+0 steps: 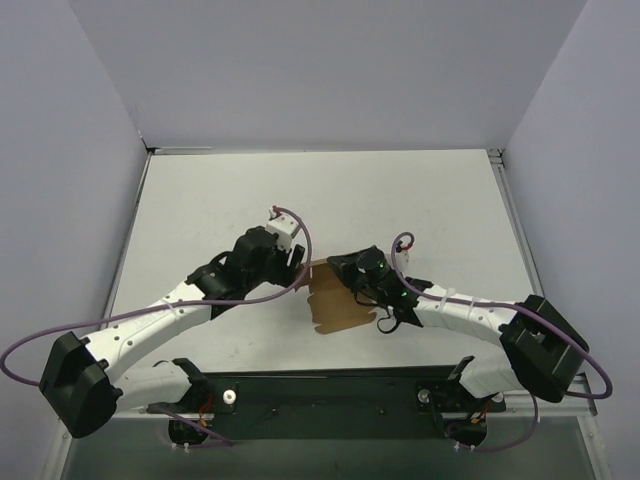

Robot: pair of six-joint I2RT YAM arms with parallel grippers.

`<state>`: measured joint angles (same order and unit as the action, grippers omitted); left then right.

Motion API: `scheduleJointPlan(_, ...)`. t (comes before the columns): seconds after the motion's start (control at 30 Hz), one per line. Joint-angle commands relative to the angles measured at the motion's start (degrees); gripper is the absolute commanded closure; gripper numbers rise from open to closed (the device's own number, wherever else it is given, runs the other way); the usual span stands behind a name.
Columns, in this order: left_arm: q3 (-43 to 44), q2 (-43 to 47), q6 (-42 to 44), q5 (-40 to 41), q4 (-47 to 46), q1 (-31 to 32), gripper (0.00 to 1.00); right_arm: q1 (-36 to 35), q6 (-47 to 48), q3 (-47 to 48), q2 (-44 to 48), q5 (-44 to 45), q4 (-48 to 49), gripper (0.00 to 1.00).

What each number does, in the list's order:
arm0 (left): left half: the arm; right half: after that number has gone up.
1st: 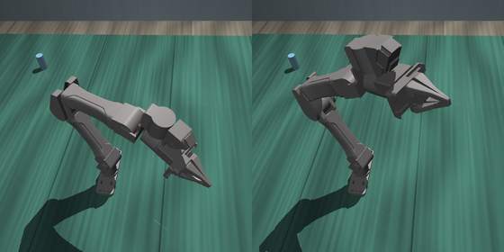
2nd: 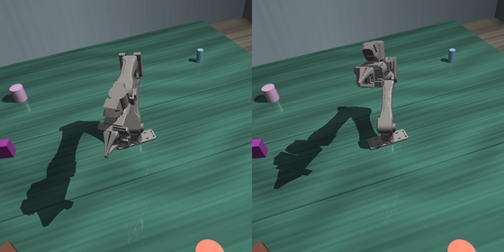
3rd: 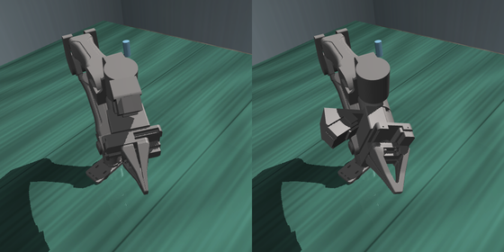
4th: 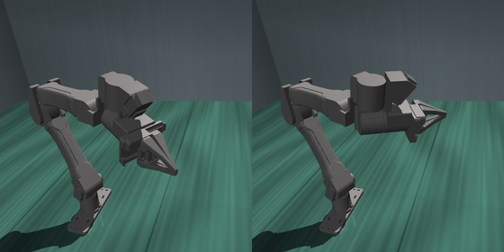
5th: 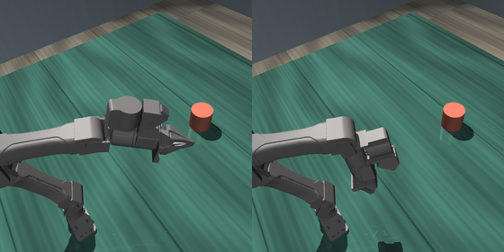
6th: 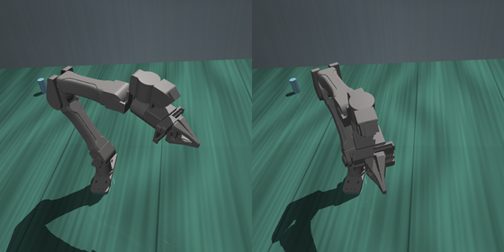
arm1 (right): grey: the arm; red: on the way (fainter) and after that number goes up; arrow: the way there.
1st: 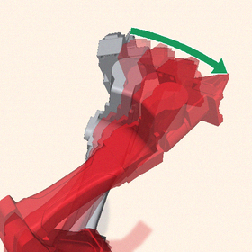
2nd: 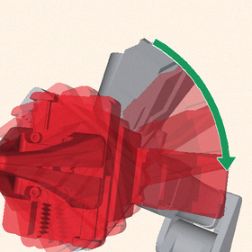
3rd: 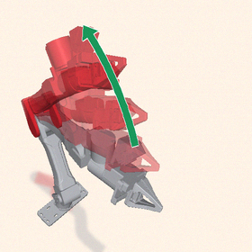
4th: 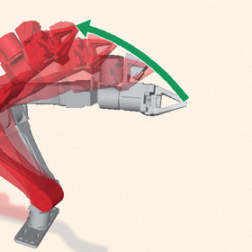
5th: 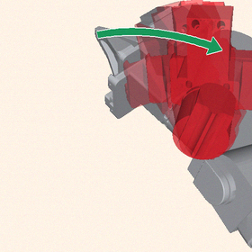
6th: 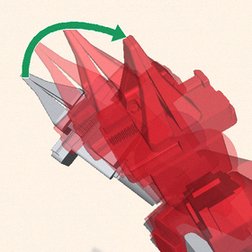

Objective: Fold the paper box

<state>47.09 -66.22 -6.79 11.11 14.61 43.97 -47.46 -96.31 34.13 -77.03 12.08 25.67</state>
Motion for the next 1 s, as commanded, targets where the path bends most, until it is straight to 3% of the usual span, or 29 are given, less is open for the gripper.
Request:
scheduleJointPlan(0.0, 1.2, 2.4, -11.3, -1.3, -1.2, -2.5, 0.26, -1.5, 4.5, -0.3, -1.3, 5.1, 6.7, 1.00)
scheduleJointPlan(0.17, -8.4, 6.9, -18.0, -7.1, -9.1, -6.8, 0.26, -2.4, 10.7, -4.1, -1.4, 5.9, 14.3, 1.00)
scheduleJointPlan(0.47, -10.1, 5.0, -15.8, -7.8, -10.1, -8.1, 0.26, -4.0, 19.4, -16.7, -3.2, 6.7, 36.8, 1.00)
scheduleJointPlan(0.77, -12.2, 3.5, -13.0, -11.1, -13.4, -8.2, 0.29, -5.6, 20.9, -20.5, -3.1, 7.4, 39.9, 1.00)
scheduleJointPlan(0.97, -13.4, 4.7, -13.8, -10.8, -15.5, -8.7, 0.30, -5.4, 26.1, -18.1, -1.2, 6.3, 42.6, 1.00)
